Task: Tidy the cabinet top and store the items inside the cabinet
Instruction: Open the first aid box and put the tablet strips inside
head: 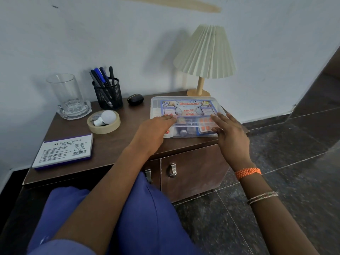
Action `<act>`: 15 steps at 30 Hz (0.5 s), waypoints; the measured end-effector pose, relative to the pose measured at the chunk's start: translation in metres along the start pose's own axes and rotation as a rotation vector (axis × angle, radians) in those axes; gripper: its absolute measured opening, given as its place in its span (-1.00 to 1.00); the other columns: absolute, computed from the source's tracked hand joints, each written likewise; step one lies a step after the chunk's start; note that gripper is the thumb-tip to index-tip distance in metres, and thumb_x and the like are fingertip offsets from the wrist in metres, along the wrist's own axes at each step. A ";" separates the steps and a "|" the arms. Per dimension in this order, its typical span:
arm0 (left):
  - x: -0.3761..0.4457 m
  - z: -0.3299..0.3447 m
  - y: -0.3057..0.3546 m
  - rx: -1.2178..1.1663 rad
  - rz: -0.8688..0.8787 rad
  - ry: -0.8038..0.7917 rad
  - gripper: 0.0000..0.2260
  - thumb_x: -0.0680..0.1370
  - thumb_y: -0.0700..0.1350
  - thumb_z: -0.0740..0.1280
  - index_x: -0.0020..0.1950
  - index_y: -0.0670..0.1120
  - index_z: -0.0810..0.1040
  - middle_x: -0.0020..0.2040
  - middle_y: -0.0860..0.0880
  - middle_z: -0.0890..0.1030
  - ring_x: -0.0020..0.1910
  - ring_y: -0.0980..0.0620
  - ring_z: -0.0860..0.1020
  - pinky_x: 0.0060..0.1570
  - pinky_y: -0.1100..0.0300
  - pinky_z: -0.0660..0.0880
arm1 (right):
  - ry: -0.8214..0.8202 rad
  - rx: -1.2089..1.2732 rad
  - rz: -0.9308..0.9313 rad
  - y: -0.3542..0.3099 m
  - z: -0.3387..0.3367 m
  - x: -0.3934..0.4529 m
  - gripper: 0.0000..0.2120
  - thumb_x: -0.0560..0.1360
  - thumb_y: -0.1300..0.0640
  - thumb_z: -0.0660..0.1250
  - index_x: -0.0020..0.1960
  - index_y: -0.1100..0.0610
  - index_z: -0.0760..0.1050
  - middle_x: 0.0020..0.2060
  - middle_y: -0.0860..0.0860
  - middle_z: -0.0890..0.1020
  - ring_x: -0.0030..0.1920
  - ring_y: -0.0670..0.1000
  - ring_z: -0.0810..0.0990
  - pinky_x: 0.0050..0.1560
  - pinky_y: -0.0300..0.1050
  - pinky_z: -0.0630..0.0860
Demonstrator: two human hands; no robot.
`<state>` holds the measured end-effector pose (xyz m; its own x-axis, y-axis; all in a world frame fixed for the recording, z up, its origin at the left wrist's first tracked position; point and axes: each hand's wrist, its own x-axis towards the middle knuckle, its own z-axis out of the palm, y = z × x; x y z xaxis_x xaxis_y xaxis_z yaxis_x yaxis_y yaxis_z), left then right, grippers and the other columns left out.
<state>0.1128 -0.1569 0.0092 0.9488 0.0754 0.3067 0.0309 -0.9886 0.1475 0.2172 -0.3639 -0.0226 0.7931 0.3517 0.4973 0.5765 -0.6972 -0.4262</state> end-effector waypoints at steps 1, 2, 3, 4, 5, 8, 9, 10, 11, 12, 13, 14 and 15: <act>0.001 0.000 0.001 -0.003 0.010 0.006 -0.46 0.55 -0.31 0.23 0.48 0.04 0.26 0.47 0.03 0.32 0.44 0.05 0.31 0.29 0.14 0.35 | 0.006 -0.004 0.012 0.003 0.001 0.003 -0.62 0.56 0.19 0.28 0.35 -0.02 0.45 0.37 0.00 0.46 0.44 0.08 0.33 0.13 0.15 0.52; 0.001 -0.001 0.003 0.007 0.023 0.011 -0.50 0.56 -0.27 0.23 0.47 0.04 0.28 0.46 0.04 0.34 0.41 0.04 0.35 0.26 0.14 0.37 | 0.012 -0.006 0.027 0.005 0.001 0.006 -0.62 0.56 0.19 0.28 0.35 -0.03 0.45 0.38 0.00 0.45 0.41 0.08 0.37 0.12 0.14 0.53; 0.001 -0.002 0.007 0.022 0.037 0.014 -0.54 0.58 -0.21 0.22 0.47 0.05 0.28 0.46 0.05 0.35 0.38 0.03 0.39 0.23 0.13 0.39 | 0.018 -0.006 0.043 0.008 0.001 0.009 -0.63 0.56 0.19 0.27 0.34 -0.04 0.46 0.38 -0.01 0.45 0.38 0.09 0.41 0.09 0.13 0.54; 0.001 -0.003 0.010 0.035 0.051 0.019 -0.58 0.60 -0.15 0.20 0.46 0.06 0.29 0.45 0.06 0.36 0.35 0.01 0.41 0.19 0.11 0.40 | 0.023 -0.012 0.057 0.011 0.000 0.012 -0.63 0.56 0.17 0.27 0.33 -0.06 0.47 0.38 -0.01 0.45 0.34 0.09 0.44 0.07 0.12 0.55; 0.002 -0.003 0.014 0.040 0.062 0.028 -0.60 0.62 -0.09 0.18 0.46 0.07 0.29 0.45 0.07 0.37 0.33 0.01 0.43 0.16 0.09 0.42 | 0.029 -0.024 0.067 0.014 0.000 0.014 -0.64 0.56 0.16 0.27 0.33 -0.06 0.47 0.38 -0.02 0.46 0.32 0.10 0.47 0.05 0.12 0.55; 0.003 0.000 0.021 -0.034 0.059 0.065 -0.63 0.61 -0.03 0.19 0.43 0.07 0.34 0.43 0.08 0.39 0.33 0.03 0.42 0.18 0.10 0.41 | 0.063 -0.066 0.078 0.023 -0.003 0.018 -0.65 0.55 0.17 0.27 0.31 -0.05 0.50 0.35 0.00 0.49 0.27 0.15 0.51 0.04 0.15 0.57; 0.003 0.002 0.022 -0.082 0.058 0.073 -0.63 0.60 -0.04 0.21 0.42 0.06 0.36 0.42 0.07 0.40 0.36 0.05 0.40 0.23 0.12 0.39 | 0.078 -0.081 0.081 0.026 -0.004 0.019 -0.65 0.55 0.19 0.28 0.31 -0.04 0.51 0.34 0.01 0.50 0.26 0.16 0.52 0.05 0.17 0.57; 0.004 0.004 0.023 -0.126 0.062 0.071 -0.62 0.60 -0.06 0.22 0.42 0.05 0.36 0.43 0.06 0.39 0.40 0.07 0.35 0.29 0.14 0.34 | 0.090 -0.096 0.085 0.029 -0.005 0.019 -0.65 0.55 0.20 0.28 0.30 -0.03 0.51 0.33 0.02 0.50 0.25 0.17 0.53 0.06 0.19 0.57; 0.005 0.006 0.023 -0.160 0.071 0.058 -0.61 0.60 -0.09 0.23 0.43 0.05 0.35 0.44 0.05 0.37 0.44 0.08 0.30 0.34 0.15 0.28 | 0.101 -0.107 0.090 0.031 -0.006 0.019 -0.65 0.54 0.20 0.29 0.30 -0.01 0.51 0.33 0.04 0.51 0.24 0.17 0.53 0.08 0.21 0.56; 0.007 0.007 0.024 -0.183 0.083 0.038 -0.59 0.59 -0.11 0.24 0.45 0.04 0.32 0.46 0.04 0.34 0.47 0.08 0.24 0.39 0.17 0.21 | 0.111 -0.113 0.095 0.033 -0.007 0.019 -0.65 0.54 0.21 0.29 0.31 -0.01 0.51 0.33 0.04 0.51 0.24 0.18 0.54 0.10 0.22 0.55; 0.008 0.008 0.024 -0.198 0.098 0.015 -0.56 0.59 -0.12 0.25 0.46 0.03 0.29 0.47 0.03 0.31 0.49 0.08 0.19 0.42 0.20 0.13 | 0.121 -0.115 0.099 0.035 -0.008 0.019 -0.64 0.54 0.22 0.30 0.31 0.00 0.51 0.32 0.05 0.51 0.24 0.17 0.54 0.11 0.22 0.54; 0.009 0.010 0.025 -0.212 0.111 -0.004 -0.54 0.58 -0.13 0.25 0.48 0.01 0.27 0.49 0.02 0.29 0.50 0.07 0.15 0.43 0.24 0.05 | 0.130 -0.114 0.104 0.037 -0.009 0.019 -0.64 0.54 0.22 0.30 0.31 0.00 0.51 0.33 0.05 0.51 0.24 0.17 0.54 0.13 0.22 0.53; 0.011 0.011 0.026 -0.224 0.120 -0.018 -0.52 0.58 -0.13 0.26 0.48 0.01 0.25 0.50 0.01 0.27 0.51 0.07 0.14 0.42 0.29 -0.02 | 0.138 -0.113 0.109 0.039 -0.010 0.019 -0.64 0.54 0.22 0.30 0.31 0.00 0.51 0.33 0.05 0.50 0.24 0.17 0.55 0.15 0.22 0.53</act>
<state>0.1273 -0.1834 0.0059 0.9470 -0.0455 0.3179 -0.1511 -0.9366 0.3162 0.2533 -0.3905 -0.0226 0.8104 0.1867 0.5554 0.4571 -0.7945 -0.3998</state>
